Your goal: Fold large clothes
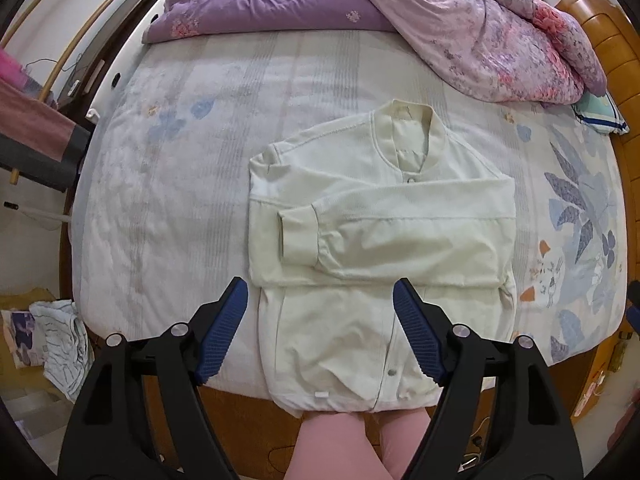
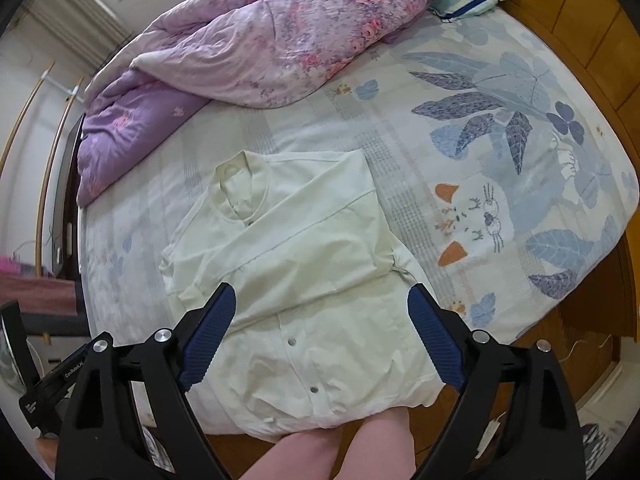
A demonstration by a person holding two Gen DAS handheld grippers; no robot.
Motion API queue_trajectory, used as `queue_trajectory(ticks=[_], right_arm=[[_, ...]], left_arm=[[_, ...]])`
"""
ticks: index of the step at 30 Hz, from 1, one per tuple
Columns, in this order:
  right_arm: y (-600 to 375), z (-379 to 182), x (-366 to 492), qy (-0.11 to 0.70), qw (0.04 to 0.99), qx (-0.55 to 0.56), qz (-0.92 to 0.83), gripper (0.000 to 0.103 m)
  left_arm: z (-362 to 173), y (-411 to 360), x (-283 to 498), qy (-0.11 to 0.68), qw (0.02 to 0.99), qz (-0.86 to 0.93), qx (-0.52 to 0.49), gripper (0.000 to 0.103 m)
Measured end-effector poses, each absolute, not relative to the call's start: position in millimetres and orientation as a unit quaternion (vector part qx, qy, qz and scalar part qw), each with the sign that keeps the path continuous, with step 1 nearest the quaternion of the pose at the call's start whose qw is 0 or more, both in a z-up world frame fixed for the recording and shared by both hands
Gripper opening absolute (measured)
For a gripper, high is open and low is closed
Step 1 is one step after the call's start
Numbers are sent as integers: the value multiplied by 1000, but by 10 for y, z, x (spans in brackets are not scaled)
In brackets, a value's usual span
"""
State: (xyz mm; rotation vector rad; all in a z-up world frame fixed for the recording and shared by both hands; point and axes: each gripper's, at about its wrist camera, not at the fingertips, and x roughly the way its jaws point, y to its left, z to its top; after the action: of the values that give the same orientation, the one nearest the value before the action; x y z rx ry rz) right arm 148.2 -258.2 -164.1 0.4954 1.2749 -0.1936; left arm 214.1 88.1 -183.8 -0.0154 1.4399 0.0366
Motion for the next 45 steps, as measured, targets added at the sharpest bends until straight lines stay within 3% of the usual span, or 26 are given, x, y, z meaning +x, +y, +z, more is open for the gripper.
queue_trajectory(ticks=[5, 10, 12, 19, 26, 31, 45], right_arm=[[-2622, -1675, 1711, 599, 763, 221, -98, 88], [-2727, -1820, 1999, 607, 759, 221, -89, 89], [-2770, -1895, 2119, 614, 754, 217, -85, 89], [-2876, -2186, 2538, 642, 737, 200, -63, 89], [-2902, -2559, 2984, 661, 726, 183, -52, 89], [-2802, -2749, 3276, 635, 757, 152, -19, 89], [-2854, -3568, 3856, 653, 750, 101, 0, 89]], left_arm=[[-1900, 925, 2417, 663, 748, 18, -6, 83], [-2043, 898, 2632, 671, 740, 29, -4, 83], [-2128, 915, 2727, 680, 732, 30, -27, 90], [-2450, 1020, 3009, 695, 712, 46, -84, 90], [-2521, 1230, 3270, 614, 771, 18, -169, 90], [-2680, 1334, 3542, 561, 816, 15, -136, 90], [-4408, 2180, 4381, 666, 725, -11, -176, 90]])
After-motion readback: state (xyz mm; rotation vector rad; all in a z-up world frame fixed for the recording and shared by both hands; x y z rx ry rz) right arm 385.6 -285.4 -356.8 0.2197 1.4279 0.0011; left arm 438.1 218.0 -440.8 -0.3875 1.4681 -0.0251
